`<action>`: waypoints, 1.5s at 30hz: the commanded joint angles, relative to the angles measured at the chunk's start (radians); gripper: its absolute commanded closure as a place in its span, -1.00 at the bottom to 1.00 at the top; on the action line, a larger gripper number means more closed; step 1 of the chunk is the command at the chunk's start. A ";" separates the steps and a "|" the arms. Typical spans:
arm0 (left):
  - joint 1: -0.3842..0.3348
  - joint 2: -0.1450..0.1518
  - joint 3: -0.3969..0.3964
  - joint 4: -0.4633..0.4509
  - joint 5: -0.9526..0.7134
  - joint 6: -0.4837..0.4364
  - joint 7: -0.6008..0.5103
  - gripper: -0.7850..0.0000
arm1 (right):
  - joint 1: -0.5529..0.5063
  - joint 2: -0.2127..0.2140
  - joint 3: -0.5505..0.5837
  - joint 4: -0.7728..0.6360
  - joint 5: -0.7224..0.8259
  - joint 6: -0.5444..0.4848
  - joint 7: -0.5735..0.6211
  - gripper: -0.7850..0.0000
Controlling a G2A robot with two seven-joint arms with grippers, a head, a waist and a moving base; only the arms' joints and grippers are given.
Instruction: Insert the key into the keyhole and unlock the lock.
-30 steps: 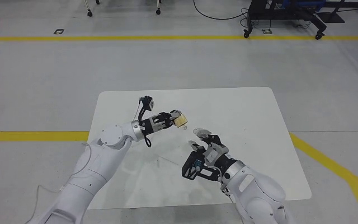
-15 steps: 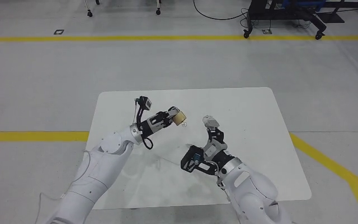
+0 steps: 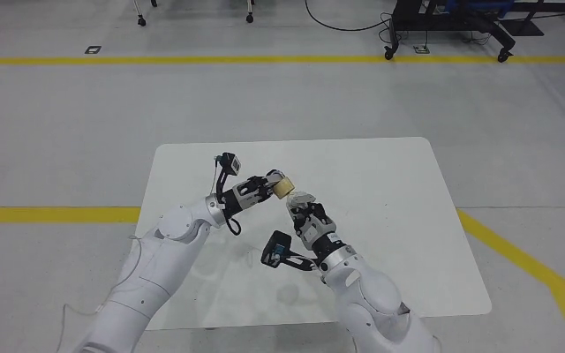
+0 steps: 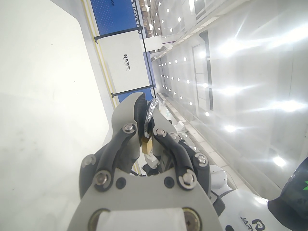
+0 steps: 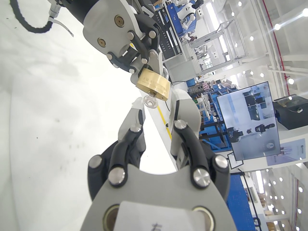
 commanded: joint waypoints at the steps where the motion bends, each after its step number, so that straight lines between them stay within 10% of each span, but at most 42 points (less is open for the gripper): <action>1: -0.001 0.000 -0.002 0.000 0.009 0.002 -0.001 1.00 | 0.005 -0.002 -0.004 0.007 -0.005 0.002 -0.001 0.67; 11: 0.006 -0.001 -0.022 -0.010 0.028 -0.004 -0.003 1.00 | 0.016 -0.013 0.001 0.035 0.069 -0.014 0.007 1.00; 34: 0.034 0.002 -0.072 -0.045 0.066 -0.092 -0.025 1.00 | -0.030 -0.037 0.169 0.098 0.963 -0.060 -0.094 1.00; 45: 0.039 0.007 -0.096 -0.050 0.092 -0.113 -0.028 1.00 | -0.043 -0.030 0.223 0.115 1.133 -0.125 -0.101 1.00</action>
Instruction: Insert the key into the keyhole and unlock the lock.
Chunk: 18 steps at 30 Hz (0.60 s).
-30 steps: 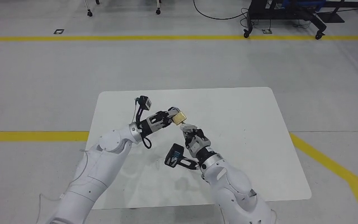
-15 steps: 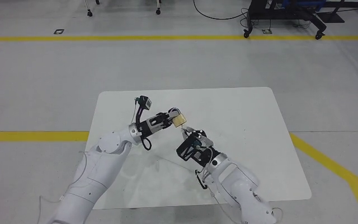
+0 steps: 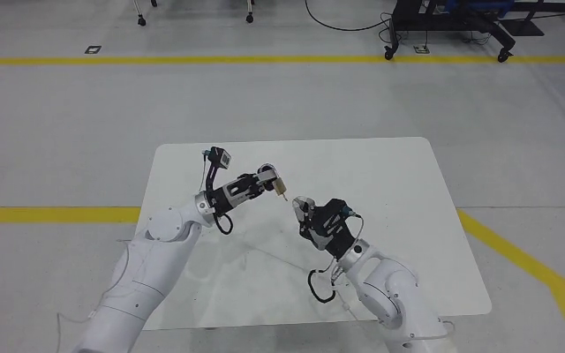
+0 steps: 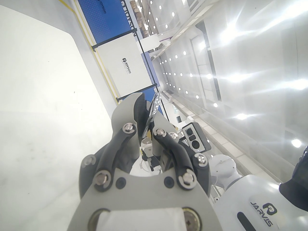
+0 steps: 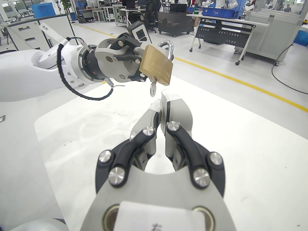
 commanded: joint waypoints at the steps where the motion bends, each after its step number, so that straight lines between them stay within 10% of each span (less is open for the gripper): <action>1: -0.002 0.001 -0.002 0.002 0.013 0.001 0.002 1.00 | -0.003 0.003 0.010 -0.006 -0.002 -0.005 -0.001 1.00; 4: -0.011 0.005 -0.003 0.009 0.074 0.011 0.005 1.00 | -0.016 0.009 0.043 -0.030 -0.025 -0.007 -0.020 0.76; 7: -0.027 0.010 0.015 0.015 0.198 0.049 -0.010 1.00 | -0.042 0.017 0.114 -0.070 -0.032 0.008 -0.047 -1.00; 18: -0.105 -0.007 0.220 0.024 0.679 0.354 -0.075 1.00 | -0.055 0.022 0.148 -0.093 -0.037 0.005 -0.050 -1.00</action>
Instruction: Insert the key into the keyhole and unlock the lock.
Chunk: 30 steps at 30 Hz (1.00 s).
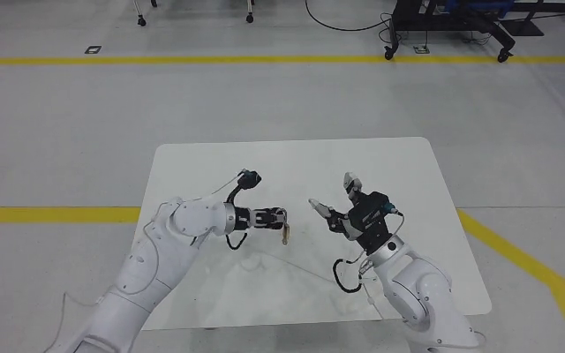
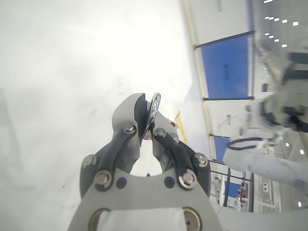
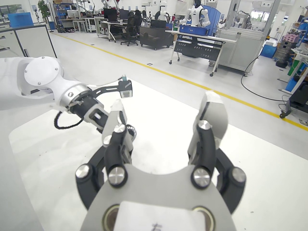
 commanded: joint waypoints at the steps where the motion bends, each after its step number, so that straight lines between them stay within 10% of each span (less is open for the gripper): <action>1: -0.008 -0.011 0.034 0.003 0.014 0.053 -0.004 1.00 | 0.000 0.000 0.000 0.000 0.000 0.000 0.000 -1.00; 3: -0.022 -0.021 0.069 0.015 0.047 0.081 -0.011 0.90 | 0.000 0.000 0.000 0.000 0.000 0.000 0.000 -1.00; 6: -0.057 -0.036 0.115 0.045 0.091 0.138 -0.046 -1.00 | 0.000 0.000 0.000 0.000 0.000 0.000 0.000 -1.00; 13: -0.081 -0.053 0.092 0.070 0.009 0.137 -0.004 -1.00 | 0.000 0.000 0.000 0.000 0.000 0.000 0.000 -1.00; 21: 0.045 0.001 -0.186 0.023 -0.257 -0.100 0.173 -1.00 | -0.001 0.000 -0.001 0.000 0.000 0.000 -0.001 -1.00; 30: 0.229 0.095 -0.466 -0.218 0.157 -0.225 0.477 -1.00 | 0.047 -0.002 0.075 0.094 0.133 0.108 -0.028 -1.00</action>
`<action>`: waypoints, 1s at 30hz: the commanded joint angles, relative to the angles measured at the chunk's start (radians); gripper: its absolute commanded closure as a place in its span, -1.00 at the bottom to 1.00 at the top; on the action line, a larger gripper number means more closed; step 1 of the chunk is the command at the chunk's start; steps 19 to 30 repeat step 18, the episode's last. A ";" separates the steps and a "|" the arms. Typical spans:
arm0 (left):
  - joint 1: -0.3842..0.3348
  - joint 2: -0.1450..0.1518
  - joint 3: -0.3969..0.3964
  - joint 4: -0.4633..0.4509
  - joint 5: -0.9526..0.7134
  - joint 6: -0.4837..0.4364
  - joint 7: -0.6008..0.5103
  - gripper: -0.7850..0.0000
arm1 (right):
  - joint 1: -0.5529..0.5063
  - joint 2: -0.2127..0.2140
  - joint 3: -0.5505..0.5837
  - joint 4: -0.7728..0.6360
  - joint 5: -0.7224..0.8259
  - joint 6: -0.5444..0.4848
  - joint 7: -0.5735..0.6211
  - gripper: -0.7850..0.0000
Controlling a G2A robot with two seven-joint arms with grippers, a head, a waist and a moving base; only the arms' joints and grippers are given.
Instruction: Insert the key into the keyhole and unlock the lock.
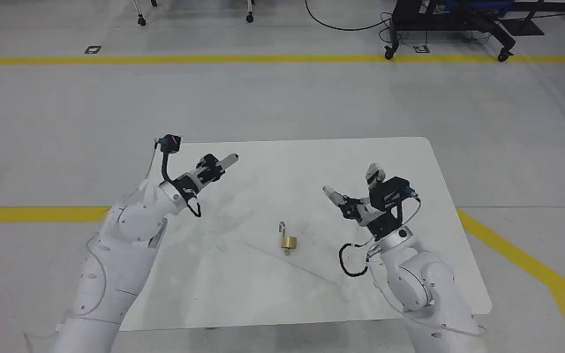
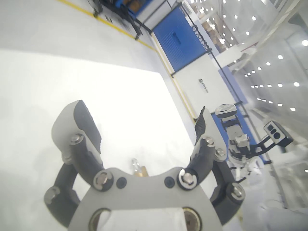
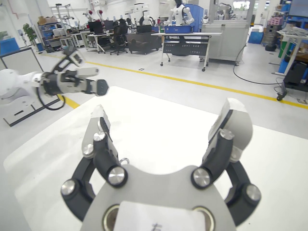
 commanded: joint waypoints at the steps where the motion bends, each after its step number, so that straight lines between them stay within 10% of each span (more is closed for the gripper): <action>1: 0.046 0.012 -0.048 -0.054 0.041 0.004 0.001 -1.00 | -0.012 0.003 0.037 -0.012 0.006 0.010 -0.013 -1.00; 30: 0.143 0.036 -0.126 -0.149 0.224 0.070 0.042 -1.00 | -0.101 0.019 0.134 -0.062 0.022 0.075 -0.044 -1.00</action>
